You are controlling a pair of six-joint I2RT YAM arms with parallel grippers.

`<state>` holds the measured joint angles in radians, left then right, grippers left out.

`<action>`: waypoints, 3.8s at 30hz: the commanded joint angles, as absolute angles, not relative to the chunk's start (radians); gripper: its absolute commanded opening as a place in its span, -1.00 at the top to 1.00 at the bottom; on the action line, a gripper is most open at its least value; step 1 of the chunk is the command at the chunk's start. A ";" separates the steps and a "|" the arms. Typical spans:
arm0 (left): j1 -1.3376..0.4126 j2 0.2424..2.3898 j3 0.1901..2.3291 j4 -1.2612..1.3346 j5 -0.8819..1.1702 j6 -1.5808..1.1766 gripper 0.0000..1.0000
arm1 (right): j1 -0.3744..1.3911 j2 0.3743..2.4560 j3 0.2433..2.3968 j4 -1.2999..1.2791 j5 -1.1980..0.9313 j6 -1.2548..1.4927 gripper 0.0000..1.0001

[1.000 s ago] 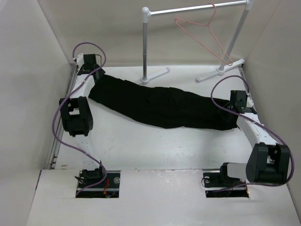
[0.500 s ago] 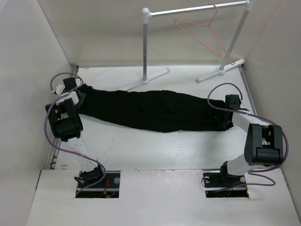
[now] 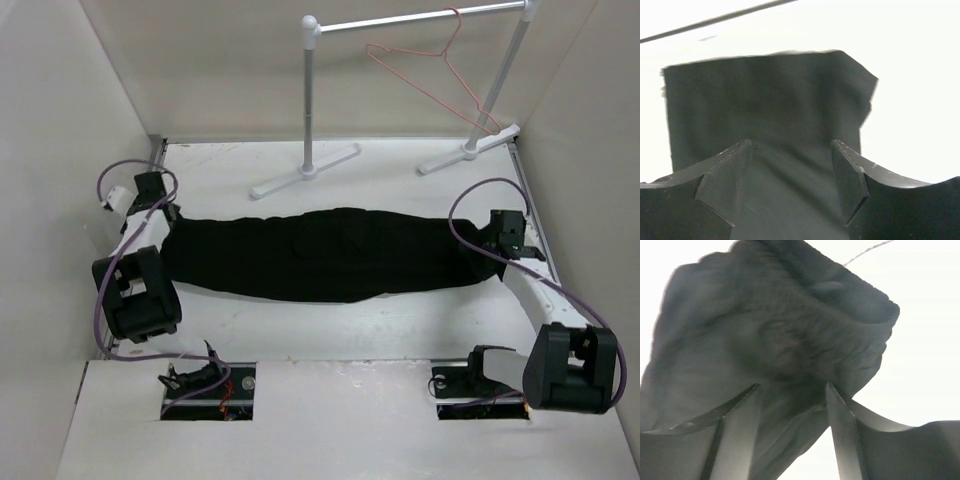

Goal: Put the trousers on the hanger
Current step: Fold the trousers at the center of the board.

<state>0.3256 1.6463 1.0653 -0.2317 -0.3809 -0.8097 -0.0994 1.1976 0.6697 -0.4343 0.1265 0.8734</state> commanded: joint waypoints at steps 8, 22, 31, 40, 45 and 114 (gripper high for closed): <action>-0.205 1.552 1.141 -0.206 -0.319 -0.793 -0.12 | -0.191 1.323 0.986 -0.399 0.166 0.713 -0.44; -0.713 1.686 1.131 -0.106 -0.201 -0.792 -0.06 | -0.231 1.658 1.072 -0.390 0.113 0.678 0.31; -0.636 1.625 0.967 -0.097 -0.212 -0.776 -0.06 | -0.248 1.569 1.109 -0.413 0.209 0.724 0.69; -0.541 1.631 0.864 -0.086 -0.224 -0.784 -0.07 | -0.305 1.702 1.173 -0.348 0.167 0.764 0.79; -0.518 1.573 0.830 -0.086 -0.221 -0.782 -0.19 | -0.305 1.810 1.184 -0.275 0.163 0.798 0.83; -0.679 1.270 0.802 -0.163 -0.152 -0.755 -0.32 | -0.240 1.201 0.465 -0.184 0.238 1.109 0.87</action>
<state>-0.6613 1.2751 0.7677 -0.1764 -0.1589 -0.7673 -0.2474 1.2049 0.4675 -0.1581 0.2111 1.1118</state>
